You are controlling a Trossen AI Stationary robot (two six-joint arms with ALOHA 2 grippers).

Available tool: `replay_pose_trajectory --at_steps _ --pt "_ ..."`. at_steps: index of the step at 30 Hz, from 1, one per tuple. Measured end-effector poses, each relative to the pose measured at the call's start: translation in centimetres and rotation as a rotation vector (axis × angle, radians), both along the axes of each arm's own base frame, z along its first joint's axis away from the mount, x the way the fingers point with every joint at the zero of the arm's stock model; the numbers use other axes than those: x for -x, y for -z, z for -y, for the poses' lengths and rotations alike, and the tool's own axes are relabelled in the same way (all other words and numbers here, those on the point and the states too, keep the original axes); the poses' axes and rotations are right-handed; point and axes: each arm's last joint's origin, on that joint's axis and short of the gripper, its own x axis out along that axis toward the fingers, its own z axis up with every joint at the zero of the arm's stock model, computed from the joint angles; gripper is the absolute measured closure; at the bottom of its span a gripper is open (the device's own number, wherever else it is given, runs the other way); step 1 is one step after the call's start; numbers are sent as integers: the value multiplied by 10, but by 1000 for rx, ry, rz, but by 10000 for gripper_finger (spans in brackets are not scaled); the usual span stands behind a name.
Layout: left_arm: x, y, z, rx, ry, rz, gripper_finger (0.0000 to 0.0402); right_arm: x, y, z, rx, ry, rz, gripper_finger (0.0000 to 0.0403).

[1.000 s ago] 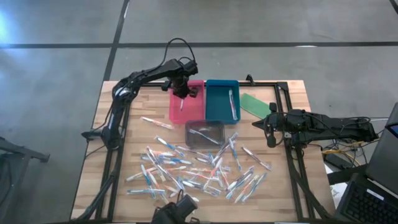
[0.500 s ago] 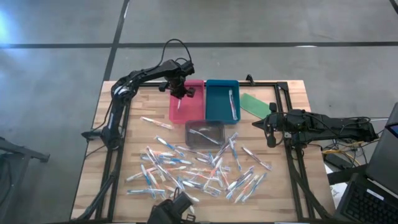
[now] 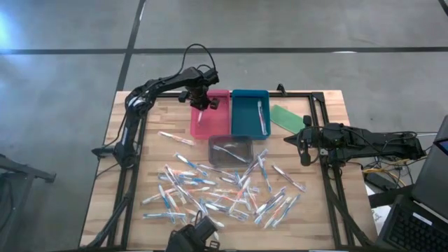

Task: Pick & Place Toothbrushes
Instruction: Put the purple toothbrush into the pink bin

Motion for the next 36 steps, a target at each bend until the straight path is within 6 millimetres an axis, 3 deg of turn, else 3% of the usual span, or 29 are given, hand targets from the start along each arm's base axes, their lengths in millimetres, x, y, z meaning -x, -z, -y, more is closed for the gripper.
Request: replay_pose_trajectory --at_steps 10,15,22,36 --pt "0 0 2 22 3 -5 275 0 0 0 0 0 0 394" --pt "-1 0 4 54 8 22 270 0 0 0 0 0 0 394" --pt "0 0 2 13 5 -9 294 0 0 0 0 0 0 394" --pt "-2 -1 1 -7 30 11 377 0 0 0 0 0 0 394"
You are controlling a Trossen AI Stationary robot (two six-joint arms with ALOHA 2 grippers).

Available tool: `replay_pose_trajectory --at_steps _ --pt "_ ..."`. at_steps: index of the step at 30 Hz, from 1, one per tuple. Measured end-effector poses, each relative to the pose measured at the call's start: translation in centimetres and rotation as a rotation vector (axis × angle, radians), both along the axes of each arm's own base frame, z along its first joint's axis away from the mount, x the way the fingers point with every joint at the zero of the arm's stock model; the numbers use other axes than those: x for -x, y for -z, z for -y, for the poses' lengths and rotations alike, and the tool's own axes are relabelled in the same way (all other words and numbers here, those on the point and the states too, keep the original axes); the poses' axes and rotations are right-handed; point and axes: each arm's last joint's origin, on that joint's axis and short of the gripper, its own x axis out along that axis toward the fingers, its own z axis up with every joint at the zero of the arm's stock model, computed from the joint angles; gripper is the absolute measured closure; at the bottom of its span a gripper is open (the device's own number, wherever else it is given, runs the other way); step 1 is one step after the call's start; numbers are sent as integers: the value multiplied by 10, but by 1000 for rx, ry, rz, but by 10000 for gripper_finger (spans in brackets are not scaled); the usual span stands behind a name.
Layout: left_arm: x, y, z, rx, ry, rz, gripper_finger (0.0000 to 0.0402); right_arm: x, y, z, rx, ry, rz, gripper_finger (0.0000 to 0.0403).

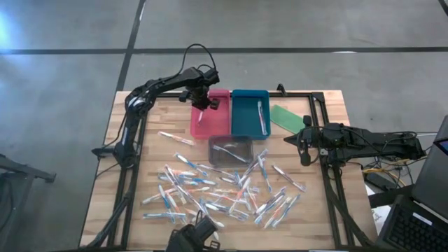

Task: Pick & Place Toothbrushes
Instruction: Put the purple toothbrush into the pink bin

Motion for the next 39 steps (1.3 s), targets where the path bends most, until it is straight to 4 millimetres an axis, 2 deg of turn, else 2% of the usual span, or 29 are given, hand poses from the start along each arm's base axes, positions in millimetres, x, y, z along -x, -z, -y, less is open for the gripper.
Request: replay_pose_trajectory --at_steps 5,13,19,31,39 --pt "0 -1 0 7 5 9 396 0 0 0 0 0 0 394" --pt "2 -7 8 127 -11 63 396 0 0 0 0 0 0 394" --pt "9 -14 20 192 -34 -9 399 0 0 0 0 0 0 394" --pt "0 -15 22 152 -19 35 395 0 0 0 0 0 0 394" --pt "-1 -15 23 151 -4 36 373 0 0 0 0 0 0 394"
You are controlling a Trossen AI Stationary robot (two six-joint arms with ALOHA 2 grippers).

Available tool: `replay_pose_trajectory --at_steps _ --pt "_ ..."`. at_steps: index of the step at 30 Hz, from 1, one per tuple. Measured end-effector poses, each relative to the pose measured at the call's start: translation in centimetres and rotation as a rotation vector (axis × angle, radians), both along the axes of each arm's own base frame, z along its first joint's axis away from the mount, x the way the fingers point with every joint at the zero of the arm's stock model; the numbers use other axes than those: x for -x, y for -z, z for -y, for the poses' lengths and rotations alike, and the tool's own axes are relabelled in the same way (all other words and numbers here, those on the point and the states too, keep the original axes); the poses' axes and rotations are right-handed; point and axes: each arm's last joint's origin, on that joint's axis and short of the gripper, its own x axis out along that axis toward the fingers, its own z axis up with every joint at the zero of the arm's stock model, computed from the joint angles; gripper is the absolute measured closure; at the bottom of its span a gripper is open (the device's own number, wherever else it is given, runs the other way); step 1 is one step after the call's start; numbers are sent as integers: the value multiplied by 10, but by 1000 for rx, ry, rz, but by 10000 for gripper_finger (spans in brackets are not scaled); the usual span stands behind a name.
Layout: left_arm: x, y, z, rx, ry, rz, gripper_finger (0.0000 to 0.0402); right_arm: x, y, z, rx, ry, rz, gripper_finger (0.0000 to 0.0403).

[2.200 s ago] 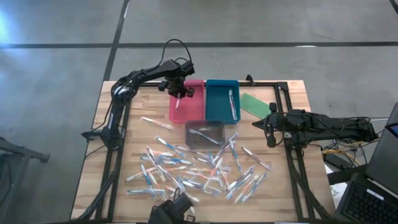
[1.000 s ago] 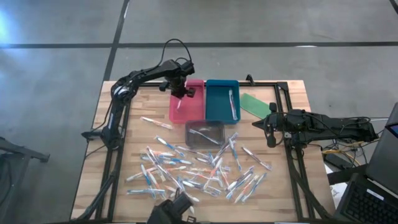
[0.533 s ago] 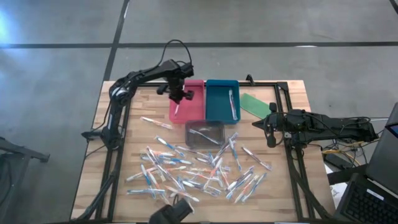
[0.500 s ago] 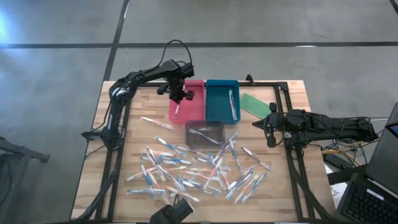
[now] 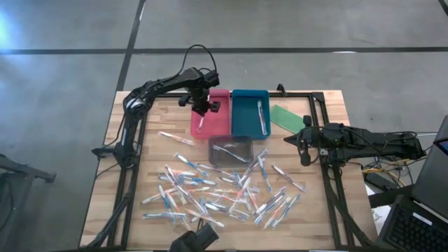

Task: Pick & Place Toothbrushes
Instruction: Put the purple toothbrush into the pink bin, then put the orange toothbrush into the blue bin

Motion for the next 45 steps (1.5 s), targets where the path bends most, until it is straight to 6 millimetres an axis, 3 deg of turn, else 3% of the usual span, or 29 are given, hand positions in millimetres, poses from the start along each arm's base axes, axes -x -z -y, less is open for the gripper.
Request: replay_pose_trajectory --at_steps 17,27,32,36,45 --pt "-1 -1 2 12 61 22 339 0 0 0 0 0 0 394" --pt "-2 -22 3 118 109 170 339 0 0 0 0 0 0 394" --pt "3 -48 11 95 167 241 340 0 0 0 0 0 0 394" --pt "12 -80 24 20 214 301 342 0 0 0 0 0 0 394" --pt "41 -165 83 -219 319 465 340 0 0 0 0 0 0 394"
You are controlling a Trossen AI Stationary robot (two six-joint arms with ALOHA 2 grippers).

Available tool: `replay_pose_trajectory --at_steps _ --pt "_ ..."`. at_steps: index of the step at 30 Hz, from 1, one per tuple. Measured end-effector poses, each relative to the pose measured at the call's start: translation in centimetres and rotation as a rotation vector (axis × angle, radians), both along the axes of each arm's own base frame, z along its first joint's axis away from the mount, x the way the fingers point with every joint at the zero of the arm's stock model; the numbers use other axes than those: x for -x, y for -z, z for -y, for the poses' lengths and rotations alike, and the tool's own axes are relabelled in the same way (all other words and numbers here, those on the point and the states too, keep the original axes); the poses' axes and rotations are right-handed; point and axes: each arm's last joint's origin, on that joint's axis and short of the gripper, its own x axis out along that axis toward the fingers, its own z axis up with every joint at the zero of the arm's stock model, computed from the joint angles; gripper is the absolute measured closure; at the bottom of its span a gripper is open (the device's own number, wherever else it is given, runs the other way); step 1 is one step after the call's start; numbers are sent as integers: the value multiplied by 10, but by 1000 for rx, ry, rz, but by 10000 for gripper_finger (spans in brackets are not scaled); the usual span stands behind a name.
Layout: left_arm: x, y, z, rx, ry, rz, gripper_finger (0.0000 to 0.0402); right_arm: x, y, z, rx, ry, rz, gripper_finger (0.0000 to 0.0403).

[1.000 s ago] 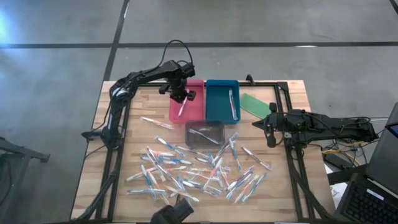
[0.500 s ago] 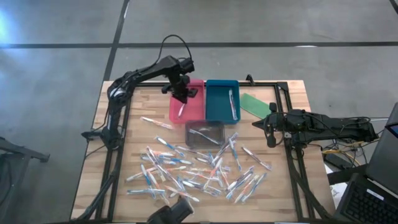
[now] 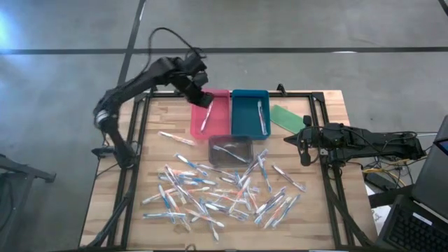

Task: Pick & Place Toothbrushes
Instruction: Put the orange toothbrush into the blue bin

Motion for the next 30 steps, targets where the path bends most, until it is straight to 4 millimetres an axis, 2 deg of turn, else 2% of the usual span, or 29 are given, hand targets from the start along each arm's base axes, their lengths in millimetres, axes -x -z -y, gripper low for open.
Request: replay_pose_trajectory --at_steps 8,11,15,21,30 --pt "32 -68 67 -328 79 241 340 0 0 0 0 0 0 394" --pt "41 -84 92 -480 93 285 341 0 0 0 0 0 -1 394" --pt "48 -94 120 -622 126 305 344 0 0 0 0 0 0 394" --pt "47 -94 154 -784 180 288 349 0 0 0 0 0 0 394" --pt "44 -53 184 -924 301 290 368 0 0 0 0 0 0 394"
